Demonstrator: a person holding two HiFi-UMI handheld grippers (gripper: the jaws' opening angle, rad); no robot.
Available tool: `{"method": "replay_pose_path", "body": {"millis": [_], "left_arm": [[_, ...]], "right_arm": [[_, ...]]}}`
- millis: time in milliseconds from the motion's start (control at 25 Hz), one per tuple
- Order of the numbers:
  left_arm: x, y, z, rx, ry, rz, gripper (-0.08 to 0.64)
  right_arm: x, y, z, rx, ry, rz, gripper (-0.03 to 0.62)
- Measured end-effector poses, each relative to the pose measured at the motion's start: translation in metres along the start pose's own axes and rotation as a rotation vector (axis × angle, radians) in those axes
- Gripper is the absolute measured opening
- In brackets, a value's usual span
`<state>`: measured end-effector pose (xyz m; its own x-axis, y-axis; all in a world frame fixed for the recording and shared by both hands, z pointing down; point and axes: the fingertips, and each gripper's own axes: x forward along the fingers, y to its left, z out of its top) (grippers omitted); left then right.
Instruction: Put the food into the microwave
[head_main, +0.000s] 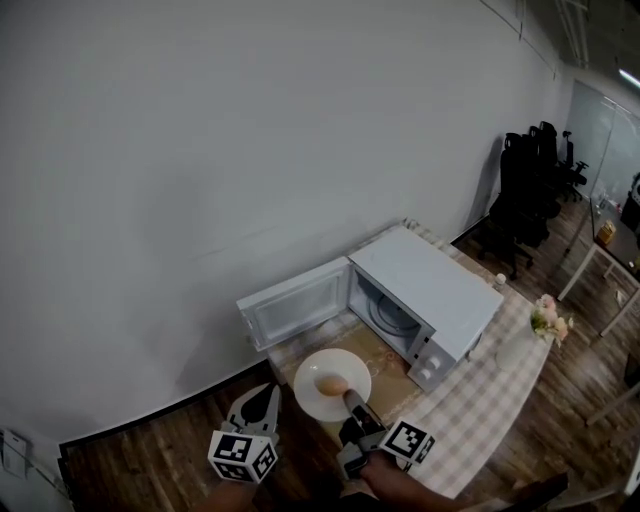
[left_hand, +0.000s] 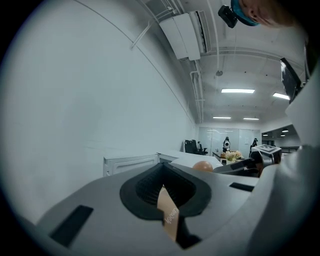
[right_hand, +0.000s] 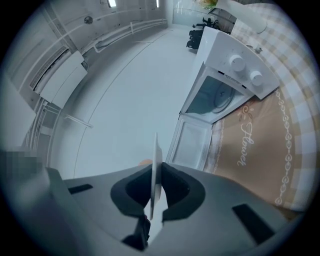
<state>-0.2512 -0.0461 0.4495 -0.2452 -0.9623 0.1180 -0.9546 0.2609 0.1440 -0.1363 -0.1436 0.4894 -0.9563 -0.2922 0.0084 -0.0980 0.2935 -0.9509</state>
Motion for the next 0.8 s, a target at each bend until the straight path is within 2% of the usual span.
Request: {"method": "replay_pose_path", "body": {"millis": [400, 800], "left_arm": [[0.067, -0.02, 0.011, 0.039, 0.029, -0.064, 0.008], [0.112, -0.035, 0.01, 0.052, 0.043, -0.167, 0.008]], "right_arm": [[0.015, -0.02, 0.045, 0.02, -0.06, -0.012, 0.026], [0.015, -0.036, 0.082, 0.013, -0.164, -0.048, 0.026]]}}
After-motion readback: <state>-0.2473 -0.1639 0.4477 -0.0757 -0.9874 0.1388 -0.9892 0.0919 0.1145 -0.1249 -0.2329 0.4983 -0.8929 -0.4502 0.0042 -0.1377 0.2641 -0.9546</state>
